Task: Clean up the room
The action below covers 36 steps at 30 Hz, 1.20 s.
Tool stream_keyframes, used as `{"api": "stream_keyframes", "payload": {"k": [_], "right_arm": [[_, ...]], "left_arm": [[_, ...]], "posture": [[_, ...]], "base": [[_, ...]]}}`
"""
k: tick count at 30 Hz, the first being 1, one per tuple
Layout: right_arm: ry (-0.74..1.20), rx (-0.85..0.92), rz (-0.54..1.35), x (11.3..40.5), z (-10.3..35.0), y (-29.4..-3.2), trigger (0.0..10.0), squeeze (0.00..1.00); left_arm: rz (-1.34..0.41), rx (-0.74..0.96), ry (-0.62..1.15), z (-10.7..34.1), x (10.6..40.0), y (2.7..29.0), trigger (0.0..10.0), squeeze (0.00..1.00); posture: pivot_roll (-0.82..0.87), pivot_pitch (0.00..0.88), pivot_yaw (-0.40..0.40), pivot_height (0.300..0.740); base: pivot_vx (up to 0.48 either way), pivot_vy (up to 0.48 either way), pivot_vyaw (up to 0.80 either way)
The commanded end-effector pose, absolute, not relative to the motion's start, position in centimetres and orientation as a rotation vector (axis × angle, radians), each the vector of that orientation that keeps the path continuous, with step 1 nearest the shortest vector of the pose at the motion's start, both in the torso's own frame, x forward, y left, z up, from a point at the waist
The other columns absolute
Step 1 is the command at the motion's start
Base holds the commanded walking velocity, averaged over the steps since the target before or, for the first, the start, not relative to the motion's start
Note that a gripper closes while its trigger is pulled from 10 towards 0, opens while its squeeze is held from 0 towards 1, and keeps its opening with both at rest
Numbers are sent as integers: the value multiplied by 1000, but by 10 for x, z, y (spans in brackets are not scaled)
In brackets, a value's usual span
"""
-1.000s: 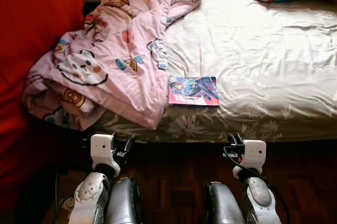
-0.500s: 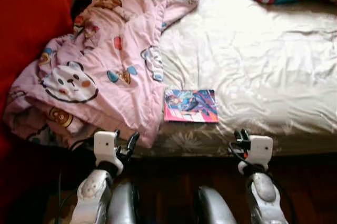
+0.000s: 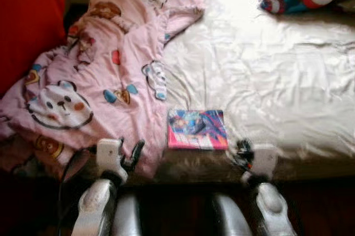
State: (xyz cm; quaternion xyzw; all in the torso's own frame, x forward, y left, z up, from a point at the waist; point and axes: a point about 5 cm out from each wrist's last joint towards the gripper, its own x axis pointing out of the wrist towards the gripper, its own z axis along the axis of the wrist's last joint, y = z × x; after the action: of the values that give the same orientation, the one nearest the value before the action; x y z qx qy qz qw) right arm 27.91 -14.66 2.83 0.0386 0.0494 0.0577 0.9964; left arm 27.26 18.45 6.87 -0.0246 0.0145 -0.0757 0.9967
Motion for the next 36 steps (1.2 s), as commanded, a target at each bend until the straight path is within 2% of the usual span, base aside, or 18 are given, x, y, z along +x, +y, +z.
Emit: {"api": "stream_keyframes", "payload": {"k": [1, 7, 15, 19, 26, 36], "right_arm": [[130, 80, 87, 276, 23, -157, 10000, 0], [124, 85, 103, 279, 25, -155, 10000, 0], [120, 61, 132, 281, 27, -155, 10000, 0], [119, 61, 135, 280, 26, -155, 10000, 0], [121, 82, 121, 279, 25, -155, 10000, 0], [132, 107, 93, 279, 23, -155, 10000, 0]], "left_arm": [[-165, -61, 45, 64, 270, 179, 10000, 0], [-166, -60, 45, 64, 270, 179, 10000, 0], [-161, -62, 46, 64, 269, 179, 10000, 0], [-161, -62, 46, 64, 269, 178, 10000, 0], [-161, -64, 44, 64, 268, 178, 10000, 0], [-156, -58, 41, 65, 268, 180, 10000, 0]], "posture": [[65, 187, -29, 595], [69, 196, -32, 595], [68, 207, -34, 595], [66, 211, -33, 595], [67, 213, -33, 595], [68, 222, -31, 595]], "base": [[0, 0, 0], [0, 0, 0], [279, 0, 0], [280, 0, 777], [270, 0, 0], [0, 0, 0]]}}
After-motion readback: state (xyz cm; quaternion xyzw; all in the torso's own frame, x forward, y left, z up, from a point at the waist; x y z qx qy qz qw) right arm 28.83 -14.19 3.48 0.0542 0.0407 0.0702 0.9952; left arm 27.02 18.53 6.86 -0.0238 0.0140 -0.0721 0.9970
